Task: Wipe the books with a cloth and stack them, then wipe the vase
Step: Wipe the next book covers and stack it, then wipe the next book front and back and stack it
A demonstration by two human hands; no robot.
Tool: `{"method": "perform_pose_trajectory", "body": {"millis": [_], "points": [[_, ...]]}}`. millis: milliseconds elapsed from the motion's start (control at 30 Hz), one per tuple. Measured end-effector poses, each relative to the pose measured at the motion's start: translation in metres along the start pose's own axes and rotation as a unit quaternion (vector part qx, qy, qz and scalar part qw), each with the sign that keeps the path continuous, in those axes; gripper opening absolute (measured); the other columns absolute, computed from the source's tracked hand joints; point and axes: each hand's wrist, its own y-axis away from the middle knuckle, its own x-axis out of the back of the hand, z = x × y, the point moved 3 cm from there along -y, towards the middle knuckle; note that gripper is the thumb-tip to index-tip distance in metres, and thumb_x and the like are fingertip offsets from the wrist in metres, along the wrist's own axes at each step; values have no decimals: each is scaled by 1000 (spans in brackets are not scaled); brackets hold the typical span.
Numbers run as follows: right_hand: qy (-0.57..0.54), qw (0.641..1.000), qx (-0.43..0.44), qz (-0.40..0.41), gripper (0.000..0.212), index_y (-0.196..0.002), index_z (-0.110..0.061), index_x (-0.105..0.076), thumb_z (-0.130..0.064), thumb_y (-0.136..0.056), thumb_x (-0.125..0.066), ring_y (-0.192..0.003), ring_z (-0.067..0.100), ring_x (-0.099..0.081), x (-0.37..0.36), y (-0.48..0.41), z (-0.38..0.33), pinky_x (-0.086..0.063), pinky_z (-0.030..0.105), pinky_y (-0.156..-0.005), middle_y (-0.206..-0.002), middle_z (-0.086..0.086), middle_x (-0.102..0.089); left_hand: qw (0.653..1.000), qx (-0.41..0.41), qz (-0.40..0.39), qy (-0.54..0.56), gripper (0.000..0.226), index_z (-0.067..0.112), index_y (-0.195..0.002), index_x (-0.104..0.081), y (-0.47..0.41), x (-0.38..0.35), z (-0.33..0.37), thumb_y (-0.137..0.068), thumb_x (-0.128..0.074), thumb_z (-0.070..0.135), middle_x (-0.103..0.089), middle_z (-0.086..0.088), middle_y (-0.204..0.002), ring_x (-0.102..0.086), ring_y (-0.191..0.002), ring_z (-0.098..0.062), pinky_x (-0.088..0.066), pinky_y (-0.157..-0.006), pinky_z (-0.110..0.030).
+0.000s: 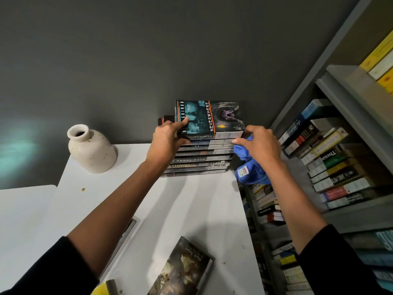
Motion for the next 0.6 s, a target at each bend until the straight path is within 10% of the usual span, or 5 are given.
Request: {"method": "perform_pose_trajectory", "body": {"millis": [233, 600], "points": [[-16, 1000, -20, 7, 44, -115, -18, -62, -46, -81, -71, -105, 34, -59, -4, 4, 4, -39, 32, -74, -112, 10, -65, 1000, -17, -8, 10, 69, 21, -143, -46, 10, 0, -3, -82, -76, 12, -56, -16, -122, -59, -108, -31, -49, -99, -44], [-71, 994, -38, -70, 30, -67, -24, -56, -43, -74, -78, -89, 26, -62, -44, 70, 20, -51, 36, -78, -87, 4, -65, 997, 57, 23, 53, 26, 6, -116, -63, 138, 36, -39, -92, -64, 15, -64, -12, -111, -64, -92, -17, -50, -70, -10]]}}
